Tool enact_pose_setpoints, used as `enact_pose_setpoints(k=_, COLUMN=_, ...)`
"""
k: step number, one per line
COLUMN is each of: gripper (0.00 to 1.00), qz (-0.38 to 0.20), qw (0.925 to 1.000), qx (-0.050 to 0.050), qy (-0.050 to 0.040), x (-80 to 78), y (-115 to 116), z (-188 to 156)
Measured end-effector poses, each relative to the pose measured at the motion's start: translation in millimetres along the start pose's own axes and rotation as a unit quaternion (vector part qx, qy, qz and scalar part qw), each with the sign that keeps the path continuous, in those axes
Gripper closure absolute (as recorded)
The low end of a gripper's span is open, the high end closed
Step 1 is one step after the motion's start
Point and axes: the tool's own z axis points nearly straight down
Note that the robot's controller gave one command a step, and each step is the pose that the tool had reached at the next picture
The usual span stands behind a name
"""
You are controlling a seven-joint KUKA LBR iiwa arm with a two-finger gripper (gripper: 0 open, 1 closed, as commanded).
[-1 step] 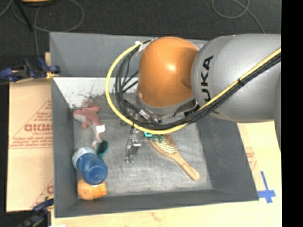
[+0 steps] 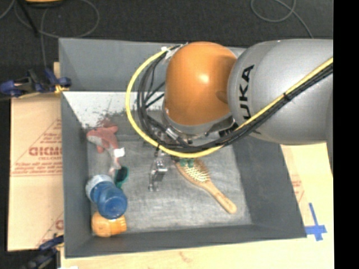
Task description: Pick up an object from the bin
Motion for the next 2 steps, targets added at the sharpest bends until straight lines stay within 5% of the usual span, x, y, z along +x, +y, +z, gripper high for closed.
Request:
enact_pose_setpoints(k=1, gripper=0.00, qz=-0.015, qw=0.9999, qx=0.000, qy=-0.0030, x=4.3, y=25, z=54)
enact_pose_setpoints(k=2, gripper=0.00, qz=-0.111, qw=0.9938, qx=0.001, qy=0.0003, x=-16.3, y=37, z=89)
